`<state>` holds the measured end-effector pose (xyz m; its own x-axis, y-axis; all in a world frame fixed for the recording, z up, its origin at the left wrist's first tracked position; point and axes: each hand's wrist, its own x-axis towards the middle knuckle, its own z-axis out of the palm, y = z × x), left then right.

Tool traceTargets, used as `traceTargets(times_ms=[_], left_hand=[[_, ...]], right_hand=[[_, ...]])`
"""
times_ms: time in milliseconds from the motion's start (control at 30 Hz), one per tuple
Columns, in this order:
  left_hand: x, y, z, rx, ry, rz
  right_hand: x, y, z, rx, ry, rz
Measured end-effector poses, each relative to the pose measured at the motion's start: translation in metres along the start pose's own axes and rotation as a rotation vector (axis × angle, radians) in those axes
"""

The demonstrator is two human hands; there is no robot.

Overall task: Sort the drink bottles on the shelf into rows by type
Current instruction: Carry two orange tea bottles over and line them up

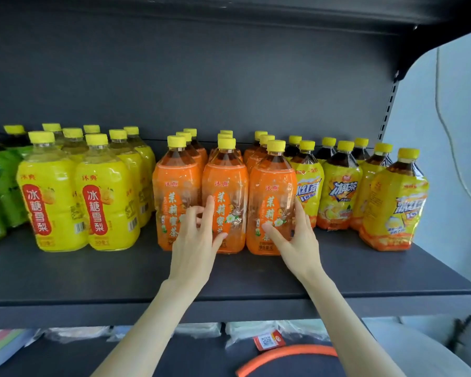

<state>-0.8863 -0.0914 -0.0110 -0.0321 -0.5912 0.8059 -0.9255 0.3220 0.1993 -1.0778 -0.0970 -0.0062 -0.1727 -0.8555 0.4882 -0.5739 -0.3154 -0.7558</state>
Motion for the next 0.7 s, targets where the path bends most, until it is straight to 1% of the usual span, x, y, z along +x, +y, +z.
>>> traceTargets(times_ms=[200, 333, 533, 600, 633, 700], left_hand=[[0.005, 0.002, 0.006, 0.039, -0.008, -0.006], [0.006, 0.000, 0.009, 0.035, 0.018, 0.007], [0.003, -0.001, 0.008, -0.004, 0.048, -0.024], [0.001, -0.004, 0.004, -0.021, 0.089, -0.084], [0.001, -0.006, 0.001, -0.023, 0.120, -0.144], [0.002, -0.011, -0.004, -0.056, 0.174, -0.321]], right_hand=[[0.007, -0.003, 0.003, -0.047, 0.001, 0.031], [0.011, -0.002, 0.004, -0.077, 0.014, 0.033], [0.009, -0.001, 0.006, -0.037, 0.020, 0.035], [0.008, 0.000, 0.006, -0.001, 0.011, 0.045], [0.007, -0.001, 0.006, 0.016, 0.005, 0.048], [0.007, -0.004, 0.008, 0.030, -0.007, 0.049]])
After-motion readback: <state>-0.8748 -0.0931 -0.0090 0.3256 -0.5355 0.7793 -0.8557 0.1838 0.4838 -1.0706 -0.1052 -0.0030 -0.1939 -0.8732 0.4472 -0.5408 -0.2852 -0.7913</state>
